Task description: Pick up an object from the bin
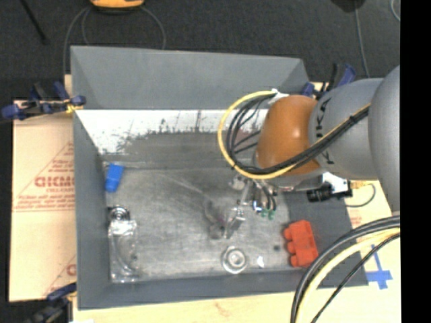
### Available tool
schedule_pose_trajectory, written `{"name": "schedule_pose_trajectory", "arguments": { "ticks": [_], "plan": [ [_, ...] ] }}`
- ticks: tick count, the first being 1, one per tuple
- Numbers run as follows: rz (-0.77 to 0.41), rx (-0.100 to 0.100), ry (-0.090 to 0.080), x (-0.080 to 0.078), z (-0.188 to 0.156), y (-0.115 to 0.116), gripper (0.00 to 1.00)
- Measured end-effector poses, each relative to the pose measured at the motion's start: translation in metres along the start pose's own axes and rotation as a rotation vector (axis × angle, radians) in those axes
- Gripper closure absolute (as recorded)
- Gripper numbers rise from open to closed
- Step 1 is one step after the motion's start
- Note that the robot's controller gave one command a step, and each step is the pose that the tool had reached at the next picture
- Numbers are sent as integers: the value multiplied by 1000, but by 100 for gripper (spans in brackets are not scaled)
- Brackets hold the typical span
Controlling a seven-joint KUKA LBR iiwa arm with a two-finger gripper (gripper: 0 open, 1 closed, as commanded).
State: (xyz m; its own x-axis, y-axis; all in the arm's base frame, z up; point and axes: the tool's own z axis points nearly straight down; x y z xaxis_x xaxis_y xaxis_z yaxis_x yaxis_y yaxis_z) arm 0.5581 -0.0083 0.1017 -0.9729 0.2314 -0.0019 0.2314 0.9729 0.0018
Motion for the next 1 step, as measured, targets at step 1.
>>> {"name": "schedule_pose_trajectory", "arguments": {
  "ticks": [1],
  "plan": [
    [156,1,6,14,-1,16,0]
  ]
}}
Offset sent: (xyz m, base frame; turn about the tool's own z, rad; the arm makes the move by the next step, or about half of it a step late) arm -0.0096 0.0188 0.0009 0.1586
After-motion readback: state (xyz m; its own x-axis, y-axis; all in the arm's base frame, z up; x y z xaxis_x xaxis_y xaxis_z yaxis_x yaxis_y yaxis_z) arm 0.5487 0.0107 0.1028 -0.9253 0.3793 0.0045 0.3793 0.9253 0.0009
